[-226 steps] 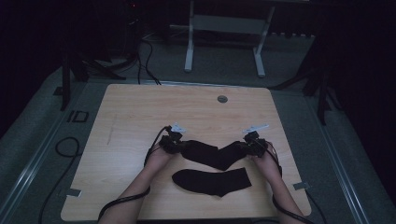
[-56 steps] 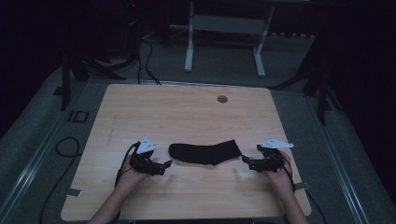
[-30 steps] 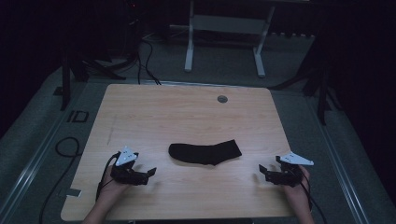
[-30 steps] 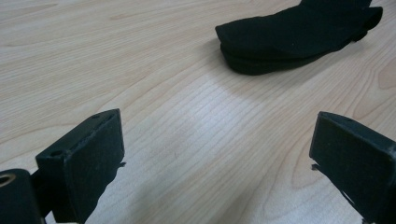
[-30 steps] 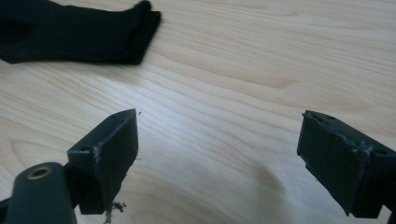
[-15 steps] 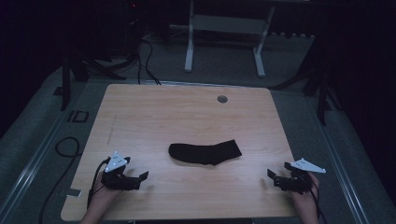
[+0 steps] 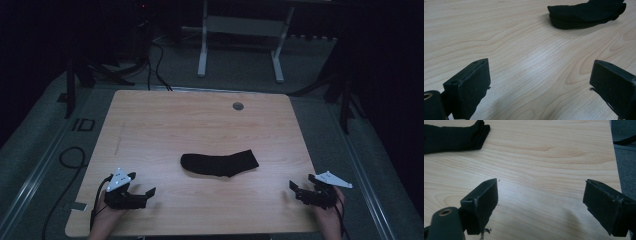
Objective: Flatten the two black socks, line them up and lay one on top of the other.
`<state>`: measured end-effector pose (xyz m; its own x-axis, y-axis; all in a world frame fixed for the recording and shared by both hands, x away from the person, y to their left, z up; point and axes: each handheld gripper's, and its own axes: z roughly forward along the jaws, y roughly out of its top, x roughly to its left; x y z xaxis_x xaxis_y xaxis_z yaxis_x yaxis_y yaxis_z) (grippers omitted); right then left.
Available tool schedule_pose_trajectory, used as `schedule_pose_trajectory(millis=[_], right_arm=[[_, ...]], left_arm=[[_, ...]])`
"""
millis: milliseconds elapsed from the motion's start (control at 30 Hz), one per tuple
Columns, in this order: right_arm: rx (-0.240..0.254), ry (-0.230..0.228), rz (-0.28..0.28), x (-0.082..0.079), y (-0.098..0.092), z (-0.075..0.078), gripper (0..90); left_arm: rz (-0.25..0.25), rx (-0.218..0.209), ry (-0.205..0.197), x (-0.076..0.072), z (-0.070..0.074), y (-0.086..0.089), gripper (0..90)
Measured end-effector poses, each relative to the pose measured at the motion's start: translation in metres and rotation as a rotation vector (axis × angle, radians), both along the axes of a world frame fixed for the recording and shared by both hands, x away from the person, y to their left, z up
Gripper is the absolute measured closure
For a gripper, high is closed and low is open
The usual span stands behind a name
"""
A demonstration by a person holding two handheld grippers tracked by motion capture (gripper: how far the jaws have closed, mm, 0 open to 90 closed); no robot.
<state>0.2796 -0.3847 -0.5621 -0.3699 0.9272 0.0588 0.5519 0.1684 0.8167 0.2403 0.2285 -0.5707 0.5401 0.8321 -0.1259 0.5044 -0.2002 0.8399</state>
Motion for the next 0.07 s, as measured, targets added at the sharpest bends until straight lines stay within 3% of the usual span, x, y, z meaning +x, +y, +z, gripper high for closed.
schedule_pose_trajectory(millis=[67], right_arm=[[0.002, 0.0, 0.0, 0.0, -0.0006, -0.0004, 12.6]], left_arm=[[-0.002, -0.007, 0.0, -0.0003, 0.0001, -0.0002, 3.6]])
